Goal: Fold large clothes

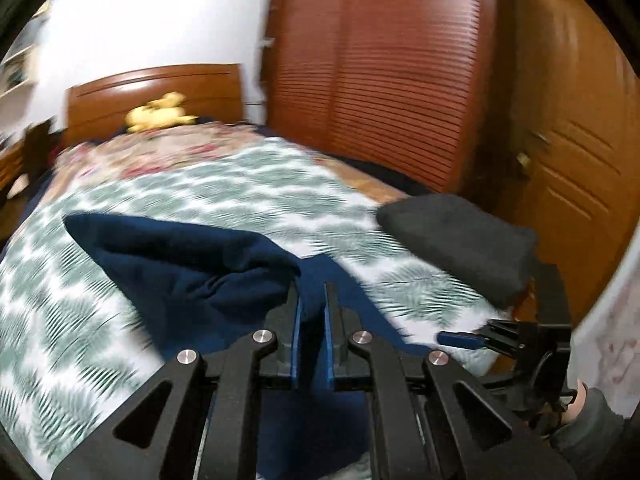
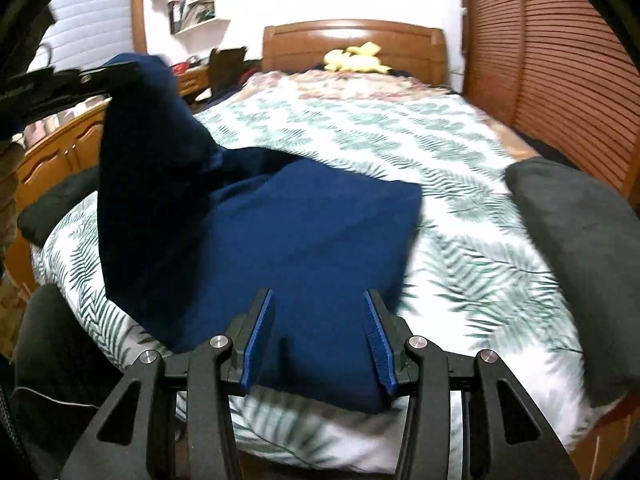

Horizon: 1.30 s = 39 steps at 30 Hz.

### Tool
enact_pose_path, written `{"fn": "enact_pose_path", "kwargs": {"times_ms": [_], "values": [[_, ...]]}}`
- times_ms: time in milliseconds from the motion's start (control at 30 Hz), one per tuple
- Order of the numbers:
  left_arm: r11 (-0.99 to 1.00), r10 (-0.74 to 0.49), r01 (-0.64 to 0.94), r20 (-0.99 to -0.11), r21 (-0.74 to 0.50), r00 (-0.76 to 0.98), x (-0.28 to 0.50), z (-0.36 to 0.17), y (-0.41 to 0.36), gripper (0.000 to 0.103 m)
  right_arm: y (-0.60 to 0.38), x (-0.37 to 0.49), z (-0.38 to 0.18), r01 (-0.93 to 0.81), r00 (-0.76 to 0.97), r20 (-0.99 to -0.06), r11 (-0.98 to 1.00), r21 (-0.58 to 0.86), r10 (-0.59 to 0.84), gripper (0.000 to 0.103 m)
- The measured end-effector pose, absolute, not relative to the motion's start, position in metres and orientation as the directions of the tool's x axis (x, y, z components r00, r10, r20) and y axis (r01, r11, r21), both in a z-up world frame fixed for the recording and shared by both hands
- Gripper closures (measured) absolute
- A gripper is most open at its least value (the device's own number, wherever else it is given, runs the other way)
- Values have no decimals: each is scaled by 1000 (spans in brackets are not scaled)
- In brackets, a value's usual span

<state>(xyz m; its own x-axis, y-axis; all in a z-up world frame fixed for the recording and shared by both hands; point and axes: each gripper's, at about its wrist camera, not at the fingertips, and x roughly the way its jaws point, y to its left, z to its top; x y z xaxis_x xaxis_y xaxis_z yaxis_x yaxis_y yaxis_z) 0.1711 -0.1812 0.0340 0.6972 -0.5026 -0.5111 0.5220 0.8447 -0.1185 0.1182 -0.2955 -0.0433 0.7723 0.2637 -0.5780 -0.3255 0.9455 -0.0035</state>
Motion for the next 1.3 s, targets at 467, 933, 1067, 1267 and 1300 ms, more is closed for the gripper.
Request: {"fn": "enact_pose_path", "kwargs": {"times_ms": [467,933,1067,1267,1300], "values": [[839,-467,543,-553,-31,690,172,30,-236,50,-332,90,-40,-281,799,-545,959,39,256,56],[882,-388,471,-586,-13,711,158,-5,-149,24,-278,131,-43,-368,766,-561,930,20,315,56],[893,-376,449,-590,-25,714,149,-18,-119,24,-266,147,-52,-396,731,-582,916,64,357,55],[909,-364,412,-598,-62,714,136,-40,-84,24,-262,168,-67,-372,702,-636,926,56,321,48],[910,-366,409,-601,-70,711,134,-43,-80,24,-261,170,-69,-370,698,-641,927,60,320,47]]}}
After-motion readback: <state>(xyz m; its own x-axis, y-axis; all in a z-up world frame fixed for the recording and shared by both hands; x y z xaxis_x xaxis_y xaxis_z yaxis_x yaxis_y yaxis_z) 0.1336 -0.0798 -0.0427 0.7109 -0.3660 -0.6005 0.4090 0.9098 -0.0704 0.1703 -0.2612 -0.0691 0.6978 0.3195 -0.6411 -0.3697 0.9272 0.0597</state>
